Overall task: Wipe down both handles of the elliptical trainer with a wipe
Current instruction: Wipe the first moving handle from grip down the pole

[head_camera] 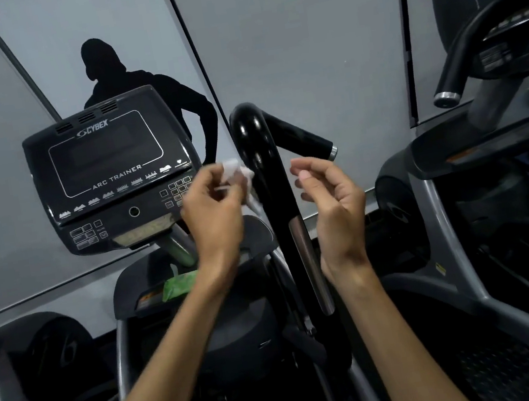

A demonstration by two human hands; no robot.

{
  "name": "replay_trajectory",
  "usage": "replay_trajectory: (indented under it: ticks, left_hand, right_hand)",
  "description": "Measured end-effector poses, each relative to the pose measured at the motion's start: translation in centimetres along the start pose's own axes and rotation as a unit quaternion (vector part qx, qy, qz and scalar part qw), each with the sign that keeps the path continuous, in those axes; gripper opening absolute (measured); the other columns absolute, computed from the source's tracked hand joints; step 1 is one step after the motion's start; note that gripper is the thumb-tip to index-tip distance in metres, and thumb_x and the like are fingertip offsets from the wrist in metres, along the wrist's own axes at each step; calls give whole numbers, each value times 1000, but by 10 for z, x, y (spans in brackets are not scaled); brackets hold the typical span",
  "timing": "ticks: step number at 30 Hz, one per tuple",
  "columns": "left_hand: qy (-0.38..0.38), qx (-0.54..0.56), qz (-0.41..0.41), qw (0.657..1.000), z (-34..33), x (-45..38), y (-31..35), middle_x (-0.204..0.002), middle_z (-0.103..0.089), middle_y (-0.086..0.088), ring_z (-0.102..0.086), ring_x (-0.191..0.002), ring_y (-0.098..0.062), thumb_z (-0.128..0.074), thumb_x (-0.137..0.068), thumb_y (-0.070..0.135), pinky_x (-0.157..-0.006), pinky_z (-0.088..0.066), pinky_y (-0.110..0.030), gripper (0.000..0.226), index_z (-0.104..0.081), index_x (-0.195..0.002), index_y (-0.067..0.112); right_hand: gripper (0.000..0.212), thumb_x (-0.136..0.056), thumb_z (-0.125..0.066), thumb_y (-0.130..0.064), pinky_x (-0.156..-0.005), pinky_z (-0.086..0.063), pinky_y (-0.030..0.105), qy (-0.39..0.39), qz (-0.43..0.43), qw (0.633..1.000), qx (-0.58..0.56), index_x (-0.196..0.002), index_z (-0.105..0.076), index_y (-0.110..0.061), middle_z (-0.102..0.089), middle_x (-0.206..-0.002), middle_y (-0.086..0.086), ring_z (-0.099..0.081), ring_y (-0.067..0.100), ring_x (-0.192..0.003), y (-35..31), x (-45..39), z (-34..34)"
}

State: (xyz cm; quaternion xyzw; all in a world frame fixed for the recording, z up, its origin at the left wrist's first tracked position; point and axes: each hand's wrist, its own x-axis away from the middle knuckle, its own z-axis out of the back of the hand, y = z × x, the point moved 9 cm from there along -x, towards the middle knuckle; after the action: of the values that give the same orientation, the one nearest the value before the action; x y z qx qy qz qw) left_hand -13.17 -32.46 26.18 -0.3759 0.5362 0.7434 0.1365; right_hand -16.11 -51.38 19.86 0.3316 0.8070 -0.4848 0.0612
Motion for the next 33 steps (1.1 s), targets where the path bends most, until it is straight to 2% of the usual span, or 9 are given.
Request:
replay_trajectory:
  ticks: [4, 8, 13, 17, 22, 24, 28, 30, 33]
  left_hand:
    - [-54, 12, 19, 998, -6, 53, -5, -76, -71, 12, -64, -68, -8, -77, -87, 11, -64, -54, -27, 22, -70, -82, 31]
    - [-4, 16, 7, 1000, -1, 17, 0, -82, -73, -5, -68, -75, -35, -76, -88, 21, -69, -59, -50, 12, -70, -83, 31]
    - [30, 14, -7, 999, -8, 36, 2, -77, -66, 9, -57, -66, -2, -71, -93, 9, -61, -48, -22, 11, -69, -93, 20]
    - [-3, 1, -14, 1000, -8, 49, 0, -74, -64, 11, -54, -64, -1, -74, -91, 11, -59, -45, -17, 19, -65, -84, 26]
    - [40, -45, -103, 993, -3, 9, 32, -88, -70, 0, -64, -72, -10, -73, -93, 23, -65, -53, -27, 9, -70, -99, 16]
    - [43, -104, -166, 980, -4, 24, 46, -93, -68, 3, -58, -74, -2, -73, -93, 16, -68, -48, -17, 10, -73, -102, 12]
    - [-39, -199, -273, 941, -15, 70, 48, -94, -66, -8, -59, -84, -9, -72, -86, -5, -78, -45, -8, 20, -77, -102, 7]
    - [-29, -201, -274, 940, -12, 63, 47, -93, -66, -9, -58, -82, -9, -73, -83, -10, -77, -44, -5, 23, -77, -100, 6]
    - [21, -162, -220, 962, -4, 34, 52, -97, -67, -8, -58, -83, -5, -75, -88, 2, -75, -45, -6, 13, -74, -99, 7]
  right_hand:
    - [20, -98, -59, -8, -90, -54, 25, 18, 9, 1000, -7, -102, -75, -19, -76, -103, 0, -69, 12, -99, -1, -10, 10]
    - [19, -98, -59, -9, -88, -53, 25, 18, 13, 1000, 8, -100, -75, -19, -76, -102, -2, -69, 12, -101, 1, -9, 4]
    - [17, -97, -60, -10, -87, -53, 25, 23, 12, 1000, 12, -99, -75, -17, -76, -100, -3, -69, 11, -100, 4, -8, 9]
    - [17, -97, -60, -10, -87, -52, 26, 32, 11, 999, 19, -98, -75, -17, -76, -99, -3, -69, 11, -100, 7, -7, 11]
    - [18, -98, -60, -8, -84, -53, 24, 28, 20, 999, 15, -96, -75, -18, -75, -96, -4, -69, 8, -96, 4, -4, 5]
    - [17, -97, -60, -9, -84, -52, 24, 29, 21, 999, 13, -96, -75, -18, -75, -96, -3, -68, 8, -96, 4, -3, 6]
    - [16, -97, -60, -9, -83, -50, 23, 32, 20, 999, 15, -96, -74, -17, -75, -95, -4, -67, 7, -93, 4, -3, 8]
    - [17, -96, -61, -10, -81, -50, 21, 26, 21, 999, 16, -95, -74, -20, -75, -94, -6, -66, 5, -90, 4, 0, 7]
    - [16, -95, -61, -13, -80, -50, 20, 13, 19, 1000, 18, -94, -74, -23, -75, -93, -6, -66, 5, -90, 2, 4, 3]
